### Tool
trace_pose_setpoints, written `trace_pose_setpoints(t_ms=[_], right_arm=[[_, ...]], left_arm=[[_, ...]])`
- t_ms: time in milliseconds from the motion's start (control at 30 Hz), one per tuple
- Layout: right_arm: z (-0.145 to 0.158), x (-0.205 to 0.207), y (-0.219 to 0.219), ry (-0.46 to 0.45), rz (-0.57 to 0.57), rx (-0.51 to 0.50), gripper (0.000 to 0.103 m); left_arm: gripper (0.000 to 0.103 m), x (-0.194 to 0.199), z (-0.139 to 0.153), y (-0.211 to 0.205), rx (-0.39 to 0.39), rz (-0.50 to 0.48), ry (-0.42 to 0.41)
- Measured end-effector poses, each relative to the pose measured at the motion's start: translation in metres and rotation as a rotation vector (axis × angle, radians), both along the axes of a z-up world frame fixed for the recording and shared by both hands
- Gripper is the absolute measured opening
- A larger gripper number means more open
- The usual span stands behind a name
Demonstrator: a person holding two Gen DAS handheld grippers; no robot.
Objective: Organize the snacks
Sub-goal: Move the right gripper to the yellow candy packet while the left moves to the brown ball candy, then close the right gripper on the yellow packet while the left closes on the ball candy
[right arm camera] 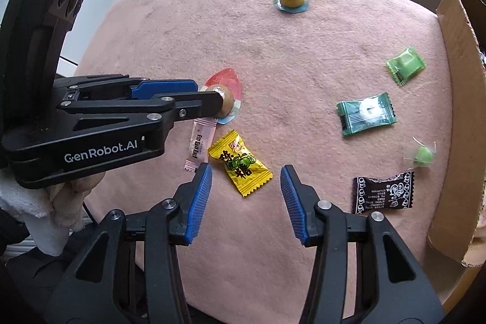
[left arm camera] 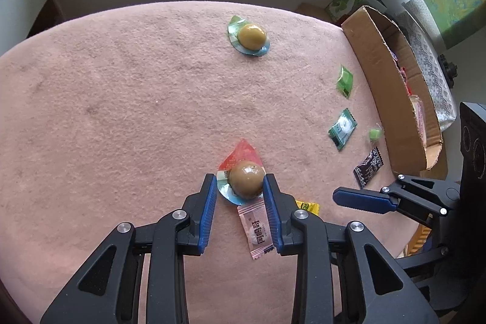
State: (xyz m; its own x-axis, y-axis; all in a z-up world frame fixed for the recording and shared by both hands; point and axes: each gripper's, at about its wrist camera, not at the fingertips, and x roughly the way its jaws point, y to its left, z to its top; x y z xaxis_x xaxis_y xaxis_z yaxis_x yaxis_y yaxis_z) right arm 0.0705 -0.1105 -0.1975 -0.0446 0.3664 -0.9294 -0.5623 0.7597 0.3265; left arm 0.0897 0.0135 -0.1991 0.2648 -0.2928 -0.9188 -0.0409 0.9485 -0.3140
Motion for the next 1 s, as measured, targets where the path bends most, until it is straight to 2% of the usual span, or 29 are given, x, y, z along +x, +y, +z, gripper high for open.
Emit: trace_pose_setpoints(t_ms=[167, 300, 533, 567, 600, 700, 867, 1000], right_arm=[[-0.009, -0.005, 0.013, -0.015, 0.049, -0.022, 0.043], [-0.013, -0.008, 0.021, -0.031, 0.066, -0.033, 0.043], [-0.014, -0.010, 0.032, -0.048, 0.091, -0.043, 0.042], [-0.014, -0.010, 0.032, -0.049, 0.089, -0.043, 0.041], [-0.015, -0.010, 0.034, -0.049, 0.086, -0.043, 0.040], [-0.017, -0.009, 0.034, -0.042, 0.083, -0.038, 0.032], [-0.016, -0.008, 0.031, -0.049, 0.082, -0.037, 0.029], [-0.014, -0.008, 0.026, -0.051, 0.076, -0.030, 0.026]], left_arm=[[0.032, 0.001, 0.000, 0.001, -0.011, -0.008, -0.003], [0.032, 0.001, -0.002, 0.006, -0.045, 0.002, 0.006], [0.033, 0.003, -0.003, 0.006, -0.052, -0.011, 0.008], [0.033, 0.003, -0.004, 0.006, -0.058, -0.006, 0.010], [0.039, 0.004, -0.005, 0.006, -0.063, -0.002, 0.018], [0.039, 0.007, -0.005, 0.002, -0.061, -0.008, 0.014], [0.034, 0.007, -0.004, -0.003, -0.030, -0.021, -0.004], [0.033, 0.006, -0.004, 0.001, -0.042, -0.004, -0.008]])
